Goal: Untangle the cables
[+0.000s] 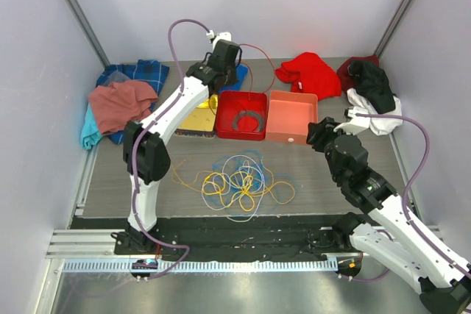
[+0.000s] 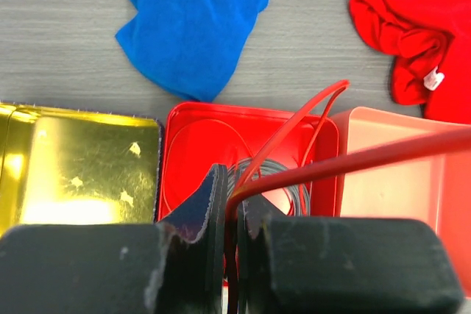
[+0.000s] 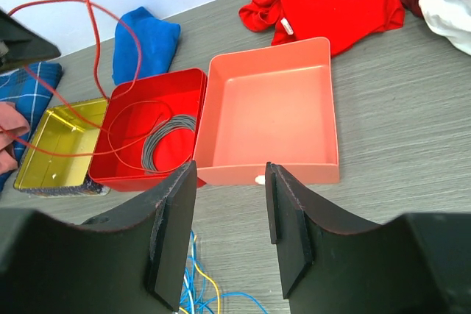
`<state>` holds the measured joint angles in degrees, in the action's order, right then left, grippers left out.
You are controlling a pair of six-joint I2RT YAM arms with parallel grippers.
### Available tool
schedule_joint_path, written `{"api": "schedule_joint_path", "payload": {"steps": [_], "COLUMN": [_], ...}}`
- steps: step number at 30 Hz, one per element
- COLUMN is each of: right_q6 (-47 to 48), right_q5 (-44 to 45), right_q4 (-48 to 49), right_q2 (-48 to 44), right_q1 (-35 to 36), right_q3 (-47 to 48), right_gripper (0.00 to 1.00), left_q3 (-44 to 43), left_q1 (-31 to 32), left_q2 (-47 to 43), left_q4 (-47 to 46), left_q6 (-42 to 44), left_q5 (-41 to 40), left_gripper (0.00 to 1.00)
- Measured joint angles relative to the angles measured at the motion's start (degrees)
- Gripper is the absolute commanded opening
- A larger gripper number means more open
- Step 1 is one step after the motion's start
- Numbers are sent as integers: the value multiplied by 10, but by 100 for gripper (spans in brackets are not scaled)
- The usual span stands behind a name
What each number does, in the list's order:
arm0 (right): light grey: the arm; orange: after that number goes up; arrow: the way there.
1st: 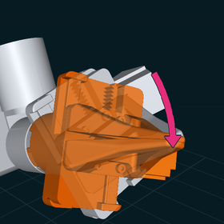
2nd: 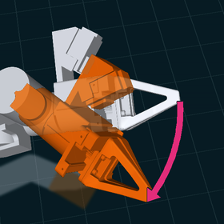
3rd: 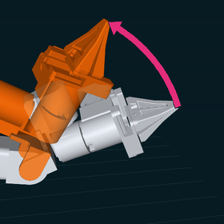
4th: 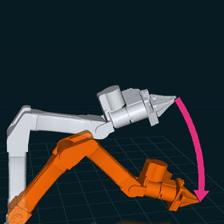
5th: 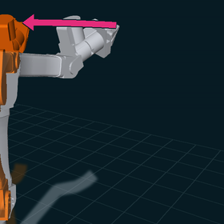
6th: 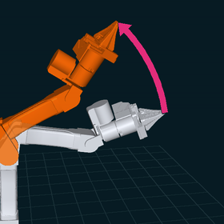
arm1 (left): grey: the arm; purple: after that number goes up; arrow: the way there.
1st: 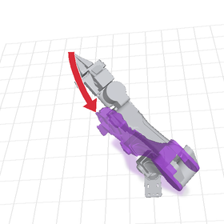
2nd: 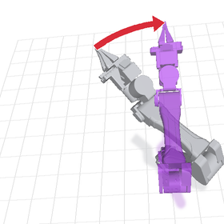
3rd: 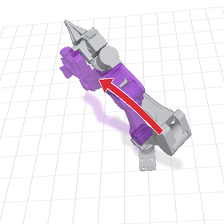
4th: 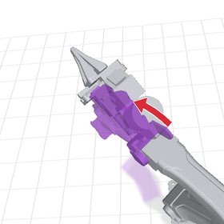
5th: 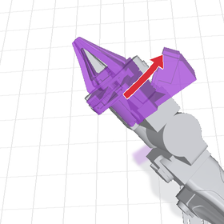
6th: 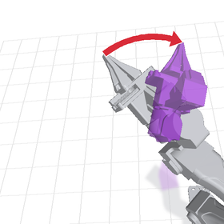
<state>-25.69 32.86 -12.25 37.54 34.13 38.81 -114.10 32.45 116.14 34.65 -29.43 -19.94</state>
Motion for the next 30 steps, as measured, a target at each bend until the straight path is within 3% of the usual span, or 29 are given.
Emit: {"api": "schedule_joint_path", "payload": {"steps": [7, 15, 21, 23, 27, 29, 30], "right_q6": [0, -1, -2, -3, -7, -9, -10], "right_q5": [-3, -7, -11, -13, -18, -21, -21], "right_q4": [0, 1, 2, 4, 8, 11, 11], "right_q2": [2, 11, 15, 15, 17, 21, 22], "right_q1": [0, 0, 0, 0, 0, 0, 0], "right_q3": [-2, -5, -6, -9, -13, -14, -15], "right_gripper": [50, 50, 50, 50, 50, 50, 50], "left_q3": [-118, -114, -45, -29, -14, -12, -12], "left_q1": [-8, -12, -12, -12, -12, -12, -12], "left_q2": [100, 151, 125, 118, 110, 107, 107], "left_q4": [75, 142, 137, 139, 141, 141, 141], "left_q6": [8, 18, 19, 21, 26, 28, 28], "left_q5": [3, -1, -11, -16, -25, -26, -26], "left_gripper": [0, 0, 0, 4, 21, 22, 30]}}
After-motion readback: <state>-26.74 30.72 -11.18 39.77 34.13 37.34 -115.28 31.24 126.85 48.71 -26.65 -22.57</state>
